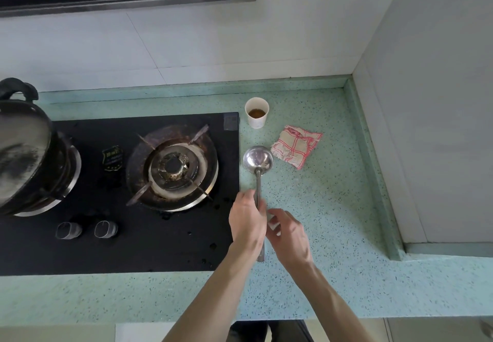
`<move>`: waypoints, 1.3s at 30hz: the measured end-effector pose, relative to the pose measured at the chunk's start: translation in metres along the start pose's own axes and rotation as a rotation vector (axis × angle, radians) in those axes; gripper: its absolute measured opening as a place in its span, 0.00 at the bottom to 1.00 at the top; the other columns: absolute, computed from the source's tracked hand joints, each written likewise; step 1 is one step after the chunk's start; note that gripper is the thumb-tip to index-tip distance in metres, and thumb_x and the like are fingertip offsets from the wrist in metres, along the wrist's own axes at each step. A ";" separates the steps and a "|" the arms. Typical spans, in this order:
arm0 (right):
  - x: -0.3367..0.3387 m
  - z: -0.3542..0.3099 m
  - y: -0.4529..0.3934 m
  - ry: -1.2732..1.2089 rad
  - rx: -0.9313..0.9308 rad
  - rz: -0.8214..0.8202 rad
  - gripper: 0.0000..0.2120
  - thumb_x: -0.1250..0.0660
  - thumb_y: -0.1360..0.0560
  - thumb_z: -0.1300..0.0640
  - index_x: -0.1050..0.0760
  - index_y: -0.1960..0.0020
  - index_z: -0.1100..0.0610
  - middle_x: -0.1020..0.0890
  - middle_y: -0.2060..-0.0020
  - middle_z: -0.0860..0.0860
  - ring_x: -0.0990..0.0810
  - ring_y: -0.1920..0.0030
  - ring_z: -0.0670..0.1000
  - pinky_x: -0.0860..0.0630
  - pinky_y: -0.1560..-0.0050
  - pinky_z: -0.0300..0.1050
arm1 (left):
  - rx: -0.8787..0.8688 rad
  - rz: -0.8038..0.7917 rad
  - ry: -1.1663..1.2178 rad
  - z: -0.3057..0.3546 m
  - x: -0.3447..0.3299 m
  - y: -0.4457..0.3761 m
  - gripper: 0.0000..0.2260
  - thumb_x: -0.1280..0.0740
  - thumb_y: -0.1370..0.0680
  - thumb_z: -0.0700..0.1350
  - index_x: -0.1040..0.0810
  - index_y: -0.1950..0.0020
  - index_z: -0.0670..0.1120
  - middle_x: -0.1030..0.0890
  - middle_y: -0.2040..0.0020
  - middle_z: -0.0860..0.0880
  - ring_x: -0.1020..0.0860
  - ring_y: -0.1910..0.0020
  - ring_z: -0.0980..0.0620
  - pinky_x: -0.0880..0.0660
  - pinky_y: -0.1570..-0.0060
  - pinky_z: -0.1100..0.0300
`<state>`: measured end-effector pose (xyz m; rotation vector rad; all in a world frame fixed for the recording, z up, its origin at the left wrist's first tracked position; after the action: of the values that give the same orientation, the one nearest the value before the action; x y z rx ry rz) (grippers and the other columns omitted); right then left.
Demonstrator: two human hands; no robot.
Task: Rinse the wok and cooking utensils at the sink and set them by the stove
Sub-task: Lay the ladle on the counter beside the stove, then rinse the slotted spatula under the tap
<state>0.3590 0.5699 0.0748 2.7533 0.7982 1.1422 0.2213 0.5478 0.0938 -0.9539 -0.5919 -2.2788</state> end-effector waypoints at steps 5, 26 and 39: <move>0.034 -0.020 0.011 0.125 0.072 0.070 0.20 0.30 0.18 0.50 0.24 0.29 0.55 0.16 0.41 0.51 0.16 0.46 0.50 0.17 0.53 0.48 | -0.141 -0.076 0.093 0.002 0.019 0.023 0.07 0.32 0.18 0.51 0.20 0.40 0.55 0.18 0.50 0.60 0.19 0.53 0.63 0.19 0.53 0.61; 0.111 -0.153 0.112 0.541 0.655 0.103 0.33 0.52 0.14 0.37 0.32 0.20 0.58 0.29 0.22 0.56 0.33 0.21 0.57 0.38 0.21 0.57 | -0.213 0.353 -0.296 0.014 0.187 0.168 0.22 0.44 0.15 0.56 0.28 0.24 0.47 0.27 0.25 0.49 0.33 0.23 0.49 0.34 0.24 0.46; 0.008 -0.305 0.232 0.496 1.244 -0.152 0.30 0.47 0.15 0.40 0.31 0.21 0.58 0.27 0.23 0.53 0.32 0.21 0.54 0.43 0.21 0.52 | 0.283 0.749 -0.346 -0.091 0.318 0.353 0.21 0.40 0.15 0.55 0.25 0.26 0.45 0.24 0.28 0.48 0.30 0.25 0.47 0.31 0.29 0.44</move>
<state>0.2599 0.3300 0.3565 3.0440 2.4174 1.7131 0.2320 0.1273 0.3326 -1.1838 -0.5556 -1.3461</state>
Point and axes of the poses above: each hand's wrist, its own y-axis away from the middle knuckle, its own x-axis out of the back of the hand, z = x × y, the point moved 8 cm from there along -y, towards the middle knuckle
